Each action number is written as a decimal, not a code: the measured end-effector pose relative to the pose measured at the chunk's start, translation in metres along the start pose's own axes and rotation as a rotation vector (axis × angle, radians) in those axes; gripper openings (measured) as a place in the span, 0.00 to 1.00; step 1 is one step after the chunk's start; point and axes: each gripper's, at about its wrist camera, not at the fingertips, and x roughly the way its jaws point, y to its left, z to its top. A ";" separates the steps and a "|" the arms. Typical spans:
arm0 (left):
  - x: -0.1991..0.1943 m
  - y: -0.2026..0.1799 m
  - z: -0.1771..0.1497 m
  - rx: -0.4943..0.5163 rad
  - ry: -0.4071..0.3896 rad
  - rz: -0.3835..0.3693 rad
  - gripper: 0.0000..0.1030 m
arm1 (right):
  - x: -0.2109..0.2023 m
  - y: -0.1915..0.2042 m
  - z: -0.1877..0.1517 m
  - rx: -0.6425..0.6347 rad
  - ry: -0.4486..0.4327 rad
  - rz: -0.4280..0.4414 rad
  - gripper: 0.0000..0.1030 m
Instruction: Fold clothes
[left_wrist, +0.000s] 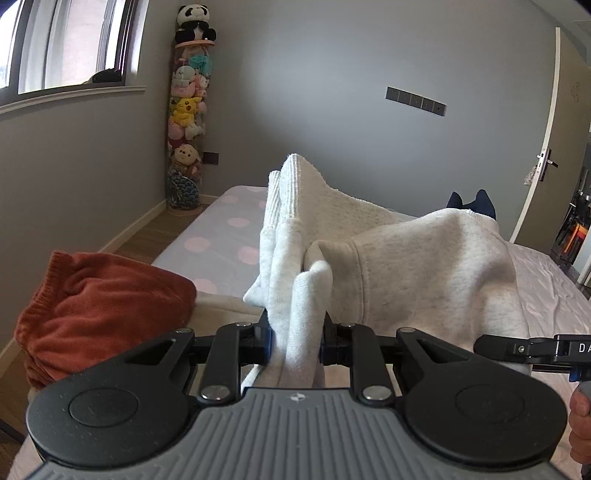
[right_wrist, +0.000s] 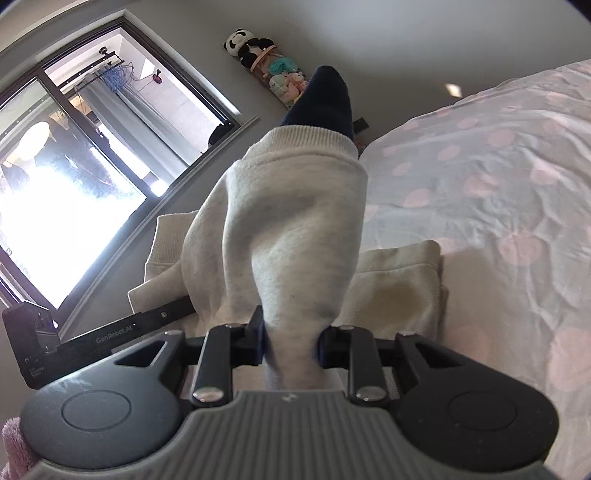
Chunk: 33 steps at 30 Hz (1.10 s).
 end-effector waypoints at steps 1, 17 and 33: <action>0.005 0.008 0.003 0.004 0.003 0.010 0.18 | 0.013 0.001 0.003 0.006 0.004 0.006 0.27; 0.169 0.073 -0.019 0.027 0.209 0.038 0.18 | 0.158 -0.073 0.009 0.110 0.137 -0.094 0.27; 0.214 0.086 -0.044 0.010 0.312 0.069 0.28 | 0.201 -0.127 0.002 0.170 0.180 -0.130 0.39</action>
